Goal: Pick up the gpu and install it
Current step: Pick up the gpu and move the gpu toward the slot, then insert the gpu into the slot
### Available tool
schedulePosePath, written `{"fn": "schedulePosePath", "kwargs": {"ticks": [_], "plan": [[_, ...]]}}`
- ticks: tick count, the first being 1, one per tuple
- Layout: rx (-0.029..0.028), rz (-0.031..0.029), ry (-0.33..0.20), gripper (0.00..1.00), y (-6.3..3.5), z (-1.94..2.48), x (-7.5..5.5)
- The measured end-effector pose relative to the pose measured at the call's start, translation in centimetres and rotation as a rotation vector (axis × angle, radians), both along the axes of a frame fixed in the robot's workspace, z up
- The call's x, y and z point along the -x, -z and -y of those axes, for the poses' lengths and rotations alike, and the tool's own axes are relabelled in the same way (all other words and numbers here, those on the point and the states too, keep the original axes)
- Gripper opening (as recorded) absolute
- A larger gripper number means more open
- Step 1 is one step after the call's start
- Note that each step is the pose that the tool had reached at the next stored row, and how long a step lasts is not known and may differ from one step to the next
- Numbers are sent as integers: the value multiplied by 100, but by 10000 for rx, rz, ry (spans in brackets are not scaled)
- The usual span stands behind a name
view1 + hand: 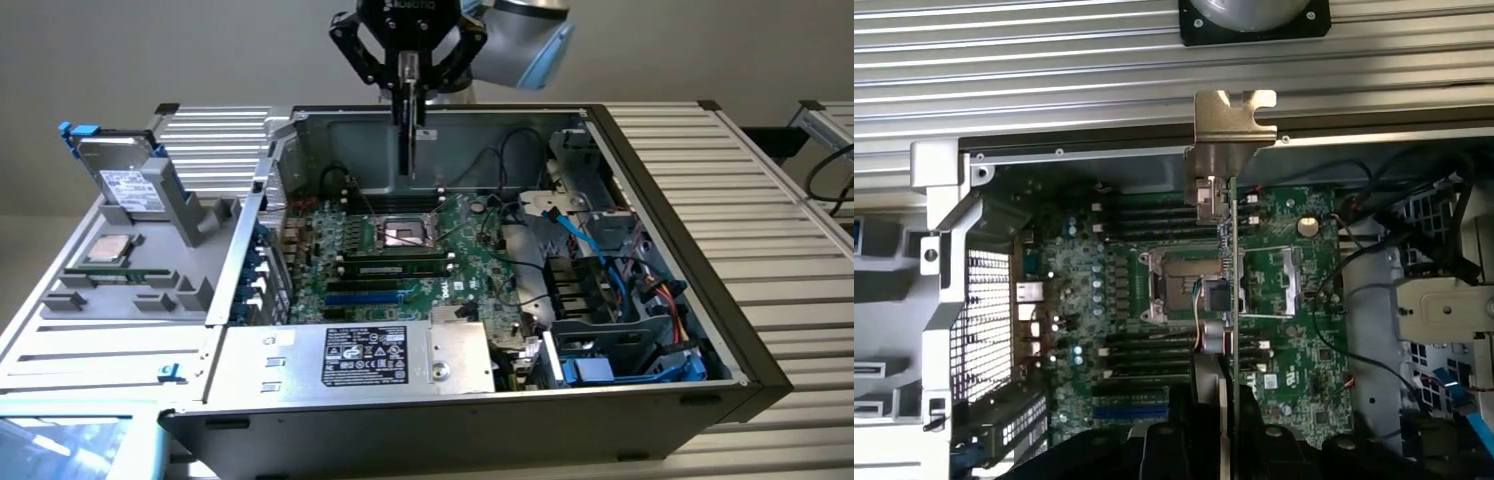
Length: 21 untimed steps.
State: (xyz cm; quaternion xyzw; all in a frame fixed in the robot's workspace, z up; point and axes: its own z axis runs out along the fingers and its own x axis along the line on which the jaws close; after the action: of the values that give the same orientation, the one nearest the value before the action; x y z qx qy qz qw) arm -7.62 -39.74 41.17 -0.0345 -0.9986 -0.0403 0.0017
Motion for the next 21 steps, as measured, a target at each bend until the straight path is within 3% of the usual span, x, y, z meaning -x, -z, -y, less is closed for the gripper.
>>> {"fn": "schedulePosePath", "kwargs": {"ticks": [6, 13, 21], "plan": [[0, -1, 0, 28, 42, 0, -227], [2, -1, -51, 28, 43, 0, -236], [2, 0, -1503, 28, 45, 0, -236]]}}
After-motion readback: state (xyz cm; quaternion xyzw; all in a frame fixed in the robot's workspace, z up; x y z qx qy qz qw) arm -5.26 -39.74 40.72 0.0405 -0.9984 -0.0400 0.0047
